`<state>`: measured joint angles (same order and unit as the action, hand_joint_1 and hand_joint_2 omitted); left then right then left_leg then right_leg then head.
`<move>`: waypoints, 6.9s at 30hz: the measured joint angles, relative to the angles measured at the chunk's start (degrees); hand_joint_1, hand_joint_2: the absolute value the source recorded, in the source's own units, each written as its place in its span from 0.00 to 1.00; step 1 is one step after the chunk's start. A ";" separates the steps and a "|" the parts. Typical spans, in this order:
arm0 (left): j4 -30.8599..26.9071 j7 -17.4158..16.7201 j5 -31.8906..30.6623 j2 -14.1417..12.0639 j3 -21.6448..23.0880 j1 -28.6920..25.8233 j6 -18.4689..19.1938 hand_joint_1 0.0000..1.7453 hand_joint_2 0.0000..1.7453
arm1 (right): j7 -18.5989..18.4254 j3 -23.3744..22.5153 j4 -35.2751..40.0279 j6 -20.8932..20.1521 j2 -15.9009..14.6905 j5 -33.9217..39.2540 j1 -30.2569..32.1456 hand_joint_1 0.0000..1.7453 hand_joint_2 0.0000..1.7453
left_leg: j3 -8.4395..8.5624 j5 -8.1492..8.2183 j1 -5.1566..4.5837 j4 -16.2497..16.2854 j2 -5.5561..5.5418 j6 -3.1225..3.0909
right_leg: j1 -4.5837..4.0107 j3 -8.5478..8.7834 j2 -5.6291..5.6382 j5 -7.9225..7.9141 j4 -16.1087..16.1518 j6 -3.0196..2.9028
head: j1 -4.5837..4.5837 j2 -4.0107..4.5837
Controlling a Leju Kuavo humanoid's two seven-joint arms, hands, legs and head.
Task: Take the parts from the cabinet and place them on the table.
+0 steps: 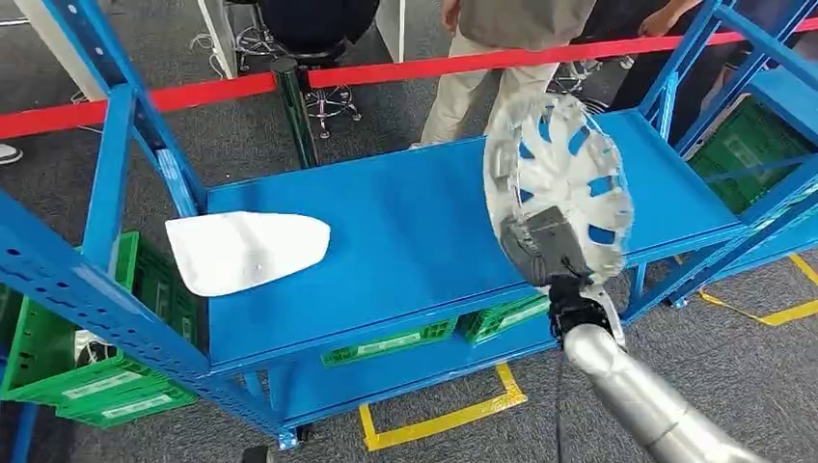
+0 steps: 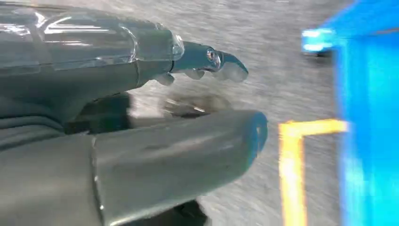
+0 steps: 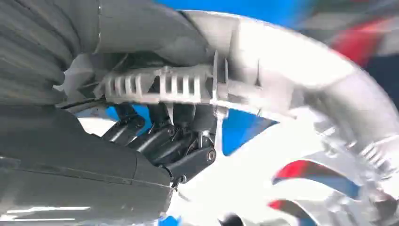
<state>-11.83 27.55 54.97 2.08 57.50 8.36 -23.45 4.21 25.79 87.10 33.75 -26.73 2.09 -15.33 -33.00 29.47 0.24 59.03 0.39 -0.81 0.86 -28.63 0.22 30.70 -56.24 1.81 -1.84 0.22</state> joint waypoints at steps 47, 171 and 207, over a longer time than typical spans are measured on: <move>-6.84 12.53 -1.14 1.03 -7.91 1.93 10.38 0.00 1.00 | 15.15 7.24 51.28 -12.22 9.29 5.74 10.38 1.00 1.00 | 0.04 0.04 -0.07 -0.01 -0.72 0.06 | 0.09 -0.05 -0.18 0.26 -0.04 -0.13 | -0.02 0.00; -2.91 7.88 -3.13 -1.40 -11.56 2.05 -4.27 0.00 1.00 | 13.25 2.93 36.08 -12.11 10.97 17.36 8.46 1.00 1.00 | 1.47 -1.95 -0.34 -3.80 0.00 -1.47 | 0.76 -8.77 -0.32 3.41 -16.50 2.13 | 2.16 0.02; -2.91 6.04 -4.94 -1.11 -11.50 2.61 -5.95 0.00 1.00 | 10.89 6.30 32.61 -11.45 11.65 17.71 6.48 1.00 1.00 | -2.45 -3.15 -1.26 -0.88 0.16 -0.94 | -0.04 1.64 0.00 0.83 0.17 0.29 | 1.84 0.02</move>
<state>-14.73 33.59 50.03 0.96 46.01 10.97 -29.40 15.10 32.08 119.71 22.29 -15.08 19.80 -8.84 -35.45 26.31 -1.03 58.15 0.55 -1.74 0.82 -26.99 0.22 31.53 -56.06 2.10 0.00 0.24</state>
